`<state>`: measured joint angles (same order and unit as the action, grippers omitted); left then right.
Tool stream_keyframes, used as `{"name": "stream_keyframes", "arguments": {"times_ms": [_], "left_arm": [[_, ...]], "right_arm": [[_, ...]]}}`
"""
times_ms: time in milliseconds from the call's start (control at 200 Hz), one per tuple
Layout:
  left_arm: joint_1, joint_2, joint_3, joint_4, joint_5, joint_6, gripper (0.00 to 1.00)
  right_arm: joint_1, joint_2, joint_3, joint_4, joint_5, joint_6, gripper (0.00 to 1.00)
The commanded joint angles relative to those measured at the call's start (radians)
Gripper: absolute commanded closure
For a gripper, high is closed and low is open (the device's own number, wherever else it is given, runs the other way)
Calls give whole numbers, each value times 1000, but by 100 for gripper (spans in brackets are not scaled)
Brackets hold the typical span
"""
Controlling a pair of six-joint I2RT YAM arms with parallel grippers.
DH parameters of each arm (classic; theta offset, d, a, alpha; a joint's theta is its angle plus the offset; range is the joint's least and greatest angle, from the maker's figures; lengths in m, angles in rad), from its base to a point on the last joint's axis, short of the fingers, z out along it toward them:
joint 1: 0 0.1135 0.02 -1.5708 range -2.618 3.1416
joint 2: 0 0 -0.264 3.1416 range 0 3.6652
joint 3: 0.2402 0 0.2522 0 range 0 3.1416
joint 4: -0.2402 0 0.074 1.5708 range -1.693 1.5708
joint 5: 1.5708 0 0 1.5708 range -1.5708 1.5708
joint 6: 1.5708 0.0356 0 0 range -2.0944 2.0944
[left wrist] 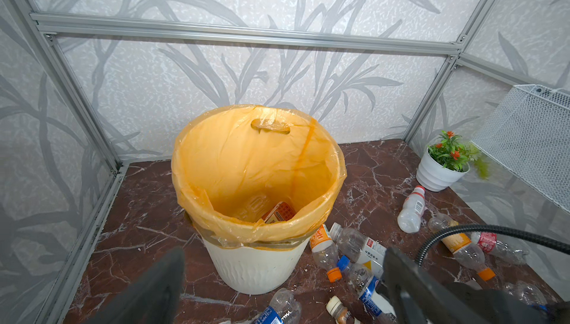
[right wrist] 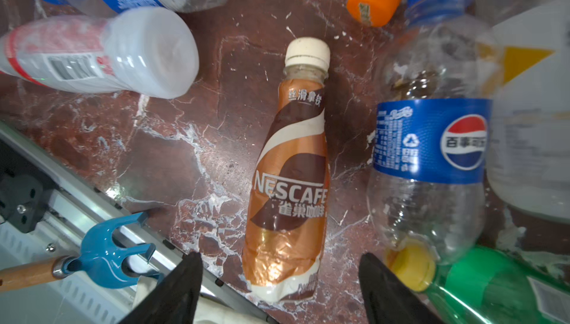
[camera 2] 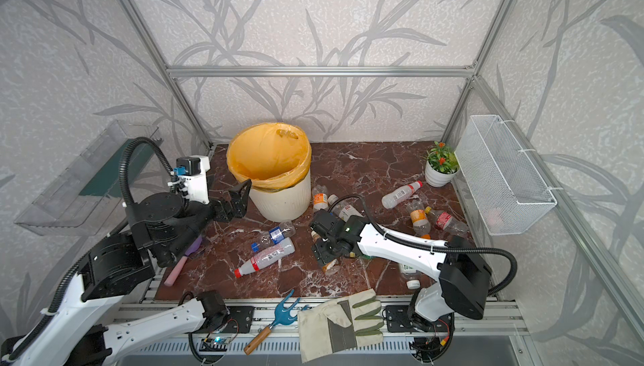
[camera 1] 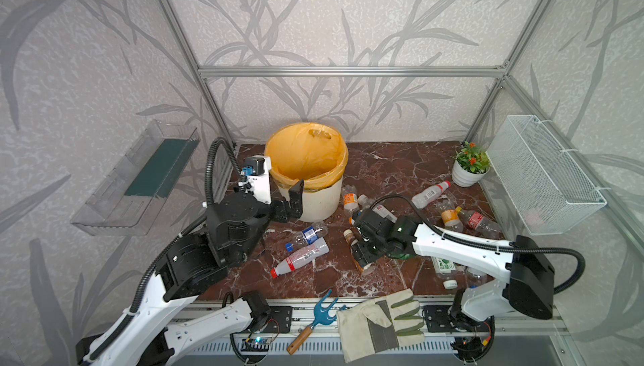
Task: Throw the plastic bottles in the bin
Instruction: Pick up the plastic bottle from the bottom-center of the table.
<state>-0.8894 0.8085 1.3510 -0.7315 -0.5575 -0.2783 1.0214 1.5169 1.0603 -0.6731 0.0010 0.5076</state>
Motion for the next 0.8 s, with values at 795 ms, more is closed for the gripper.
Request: {"name": "stream_keyframes", "arguments": {"times_ms": [795], "left_arm": [[-2,-157,-87,-16,-225,-17,0]], "right_arm": [[34,-62,102,-8,41,18,54]]}}
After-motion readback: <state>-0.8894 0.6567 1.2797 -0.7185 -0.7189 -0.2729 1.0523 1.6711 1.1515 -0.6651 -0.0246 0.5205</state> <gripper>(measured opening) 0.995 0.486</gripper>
